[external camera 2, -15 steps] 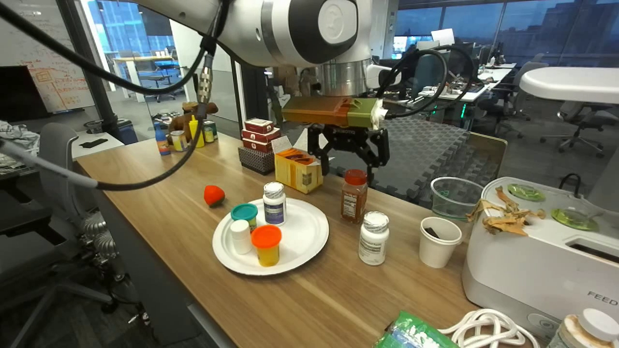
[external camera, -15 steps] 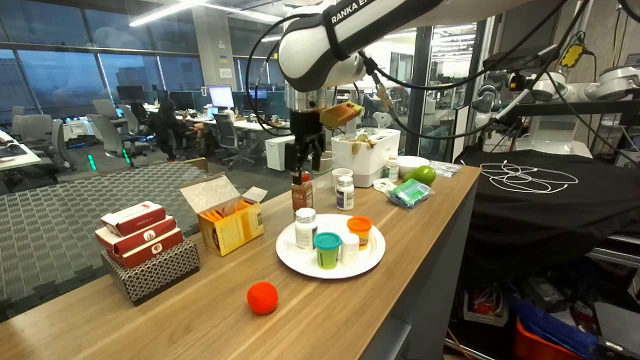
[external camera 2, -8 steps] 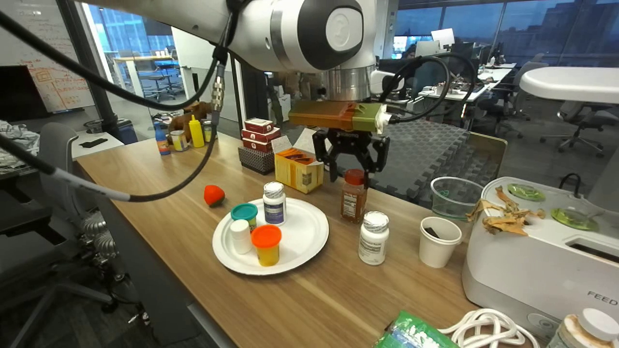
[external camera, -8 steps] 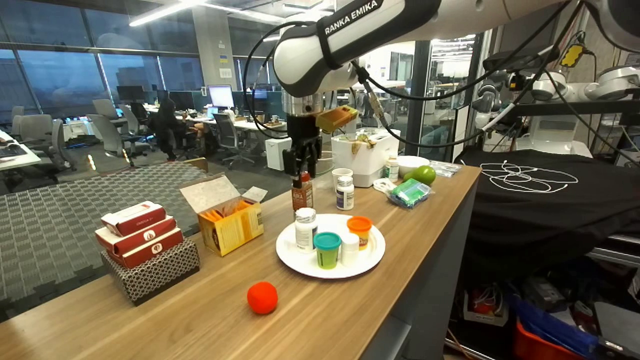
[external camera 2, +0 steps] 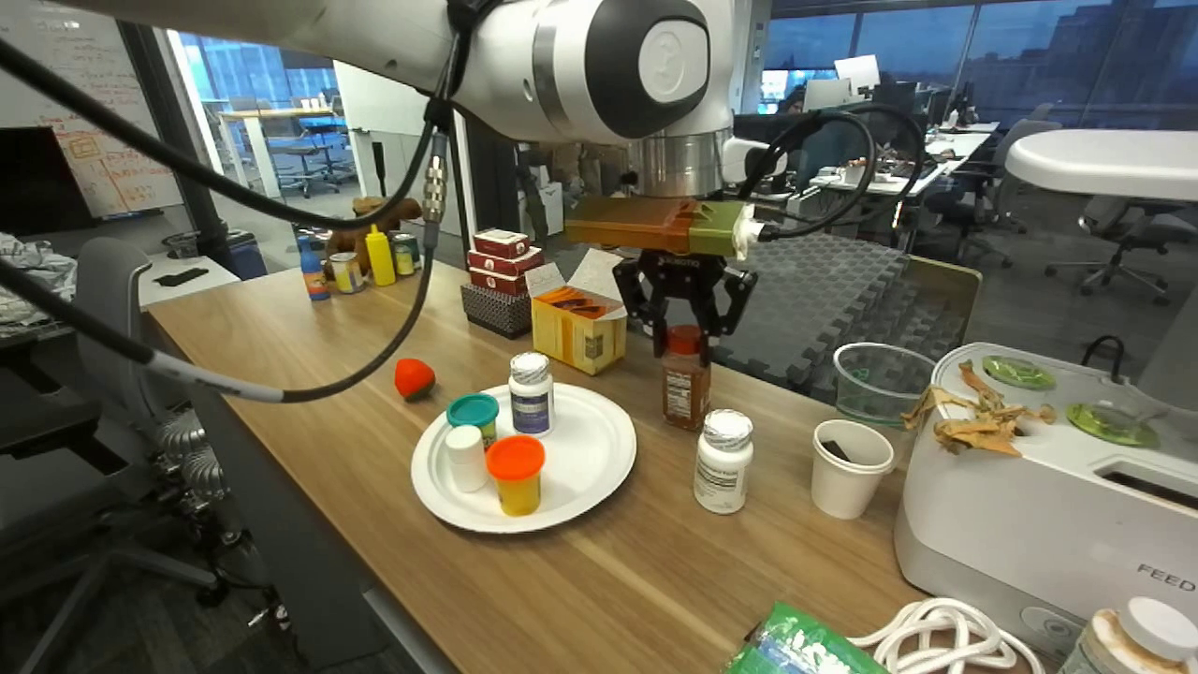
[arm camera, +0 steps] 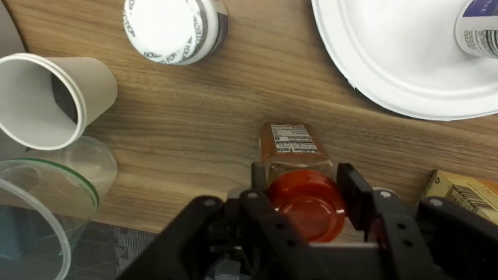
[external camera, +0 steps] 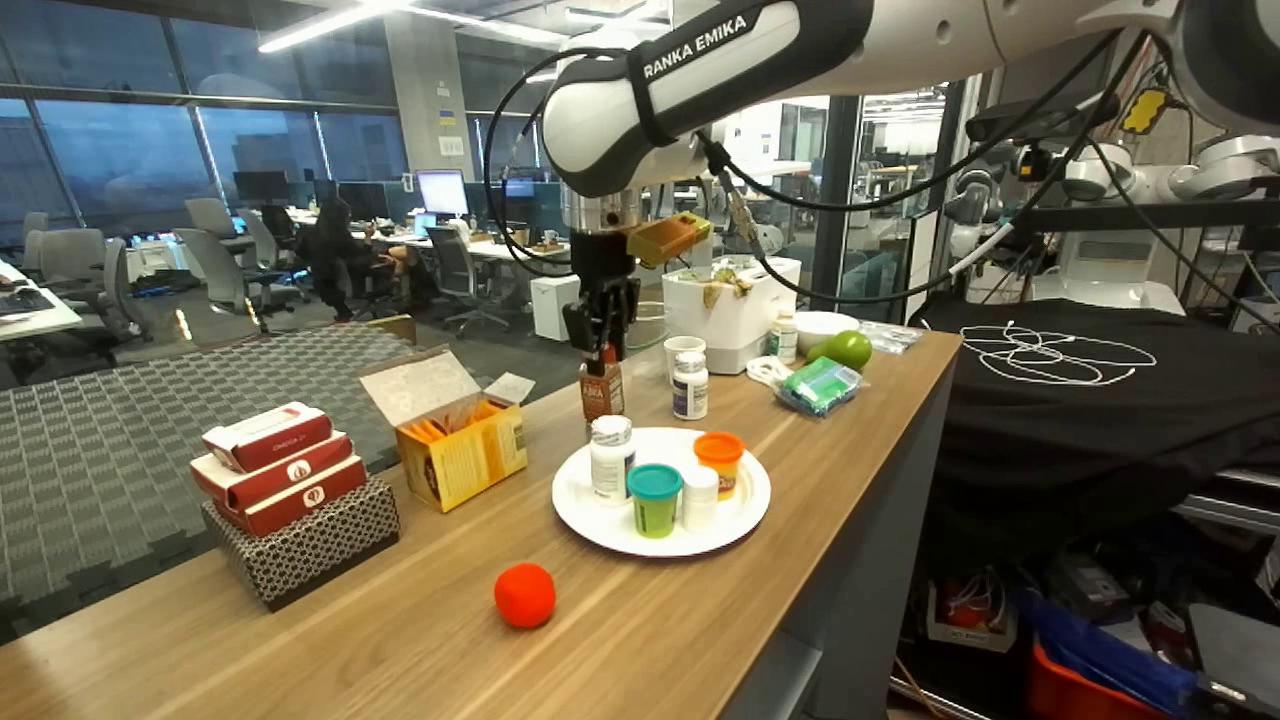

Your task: Put the bottles and red plushy on the plate

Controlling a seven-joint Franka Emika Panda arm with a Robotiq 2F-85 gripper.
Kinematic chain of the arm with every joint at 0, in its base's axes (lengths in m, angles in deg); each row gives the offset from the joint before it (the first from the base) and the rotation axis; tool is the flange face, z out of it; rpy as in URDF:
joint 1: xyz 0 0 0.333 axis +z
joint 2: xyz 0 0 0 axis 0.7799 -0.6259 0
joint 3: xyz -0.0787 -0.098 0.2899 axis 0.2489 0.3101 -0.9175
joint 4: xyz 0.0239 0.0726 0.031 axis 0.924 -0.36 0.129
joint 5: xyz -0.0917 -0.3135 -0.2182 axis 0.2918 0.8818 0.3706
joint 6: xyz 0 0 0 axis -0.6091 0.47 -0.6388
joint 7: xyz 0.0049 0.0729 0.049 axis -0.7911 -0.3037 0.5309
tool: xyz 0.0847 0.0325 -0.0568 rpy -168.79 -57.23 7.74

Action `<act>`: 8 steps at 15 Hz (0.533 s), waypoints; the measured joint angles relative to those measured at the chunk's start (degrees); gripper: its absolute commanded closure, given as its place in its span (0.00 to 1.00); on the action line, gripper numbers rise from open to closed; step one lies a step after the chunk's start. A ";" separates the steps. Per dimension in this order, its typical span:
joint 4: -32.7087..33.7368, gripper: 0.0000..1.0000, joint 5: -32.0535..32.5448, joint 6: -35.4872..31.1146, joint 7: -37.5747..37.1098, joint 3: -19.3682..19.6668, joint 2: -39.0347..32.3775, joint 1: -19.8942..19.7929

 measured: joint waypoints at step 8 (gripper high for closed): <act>0.16 0.73 0.37 -0.07 -3.63 1.03 0.35 0.13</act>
